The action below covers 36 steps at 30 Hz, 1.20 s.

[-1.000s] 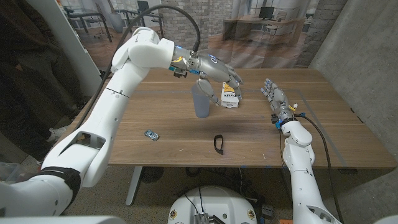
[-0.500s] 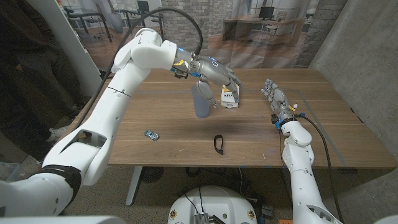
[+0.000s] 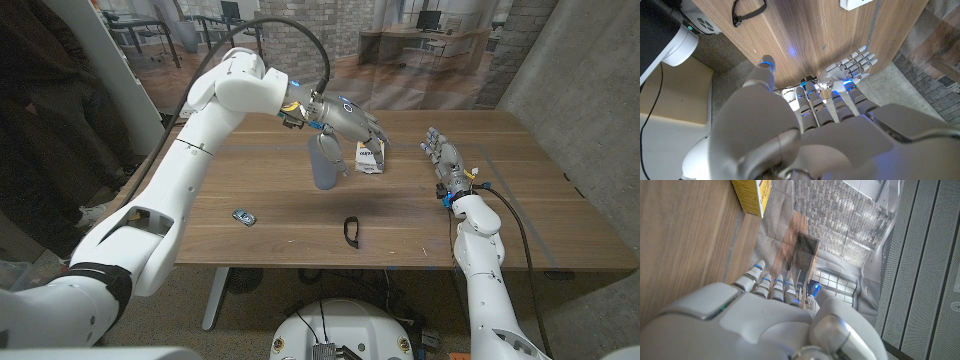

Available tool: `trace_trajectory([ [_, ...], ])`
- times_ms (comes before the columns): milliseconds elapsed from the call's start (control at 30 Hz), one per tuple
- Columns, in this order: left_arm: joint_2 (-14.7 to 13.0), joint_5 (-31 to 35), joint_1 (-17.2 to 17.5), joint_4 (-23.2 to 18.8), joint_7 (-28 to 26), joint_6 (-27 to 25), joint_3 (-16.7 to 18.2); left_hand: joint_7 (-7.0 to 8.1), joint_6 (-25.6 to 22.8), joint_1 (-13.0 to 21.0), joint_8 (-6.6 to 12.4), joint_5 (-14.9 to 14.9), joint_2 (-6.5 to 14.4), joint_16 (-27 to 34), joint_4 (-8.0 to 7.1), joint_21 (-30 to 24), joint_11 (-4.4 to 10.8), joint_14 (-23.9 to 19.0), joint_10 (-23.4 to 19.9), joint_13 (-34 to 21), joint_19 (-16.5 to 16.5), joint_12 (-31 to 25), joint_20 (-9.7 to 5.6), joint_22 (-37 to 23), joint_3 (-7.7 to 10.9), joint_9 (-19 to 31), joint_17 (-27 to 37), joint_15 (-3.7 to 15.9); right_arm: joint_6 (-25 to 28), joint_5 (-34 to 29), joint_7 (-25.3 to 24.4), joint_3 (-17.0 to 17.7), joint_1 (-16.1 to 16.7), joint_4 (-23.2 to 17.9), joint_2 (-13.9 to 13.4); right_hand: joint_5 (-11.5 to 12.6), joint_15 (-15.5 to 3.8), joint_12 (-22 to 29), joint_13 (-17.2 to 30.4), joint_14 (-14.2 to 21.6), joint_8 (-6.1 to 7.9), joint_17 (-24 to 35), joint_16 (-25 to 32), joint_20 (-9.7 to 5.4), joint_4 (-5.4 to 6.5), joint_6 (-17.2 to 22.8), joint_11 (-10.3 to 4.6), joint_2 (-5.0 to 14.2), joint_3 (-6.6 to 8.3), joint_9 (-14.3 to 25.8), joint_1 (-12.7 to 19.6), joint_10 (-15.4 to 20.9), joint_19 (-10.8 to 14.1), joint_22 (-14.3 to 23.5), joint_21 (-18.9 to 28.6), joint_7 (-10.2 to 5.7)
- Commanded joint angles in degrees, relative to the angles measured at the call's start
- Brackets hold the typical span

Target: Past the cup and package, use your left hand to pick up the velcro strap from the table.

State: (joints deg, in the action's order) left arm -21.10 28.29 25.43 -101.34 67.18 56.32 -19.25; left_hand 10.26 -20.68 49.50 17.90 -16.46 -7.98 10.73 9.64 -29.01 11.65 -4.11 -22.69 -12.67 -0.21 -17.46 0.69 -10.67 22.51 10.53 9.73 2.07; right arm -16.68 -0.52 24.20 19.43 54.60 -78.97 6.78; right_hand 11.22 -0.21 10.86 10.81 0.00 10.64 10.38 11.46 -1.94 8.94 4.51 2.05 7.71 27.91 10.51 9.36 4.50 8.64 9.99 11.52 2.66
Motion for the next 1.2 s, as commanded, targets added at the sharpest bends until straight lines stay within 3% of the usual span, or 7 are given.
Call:
trace_trajectory([
  [33,-0.18,-0.48,-0.03,0.27,0.72,0.89,-0.73,0.01,-0.19,0.81,-0.07,-0.41,0.06,-0.08,-0.28,0.24,0.09,-0.18,-0.27,-0.28,0.01,0.03,-0.27,-0.16,-0.49,0.32,0.33,4.36,-0.50,0.03,-0.34,-0.09,-0.22,0.25,-0.16,0.38,0.15,0.44,0.06,0.58,0.49,0.21,-0.13,-2.60,0.27,0.43,0.05,1.97,0.14,0.25,-0.61,0.73,0.55,0.11,0.22,0.09],
  [1200,0.01,2.43,1.12,1.27,1.18,4.07,-2.13,0.14,-1.64,1.62,0.09,-1.13,-0.06,-0.07,-0.95,0.95,-0.12,-0.43,-1.18,-0.85,-0.14,-0.26,0.04,-0.21,-2.53,0.38,0.34,4.97,-0.98,0.29,-0.67,-0.16,0.17,0.52,-0.16,0.55,0.09,0.44,0.05,0.81,0.50,0.09,-0.33,-2.79,0.21,0.57,0.05,1.86,0.30,0.24,-1.10,0.98,0.55,0.10,0.19,0.12],
])
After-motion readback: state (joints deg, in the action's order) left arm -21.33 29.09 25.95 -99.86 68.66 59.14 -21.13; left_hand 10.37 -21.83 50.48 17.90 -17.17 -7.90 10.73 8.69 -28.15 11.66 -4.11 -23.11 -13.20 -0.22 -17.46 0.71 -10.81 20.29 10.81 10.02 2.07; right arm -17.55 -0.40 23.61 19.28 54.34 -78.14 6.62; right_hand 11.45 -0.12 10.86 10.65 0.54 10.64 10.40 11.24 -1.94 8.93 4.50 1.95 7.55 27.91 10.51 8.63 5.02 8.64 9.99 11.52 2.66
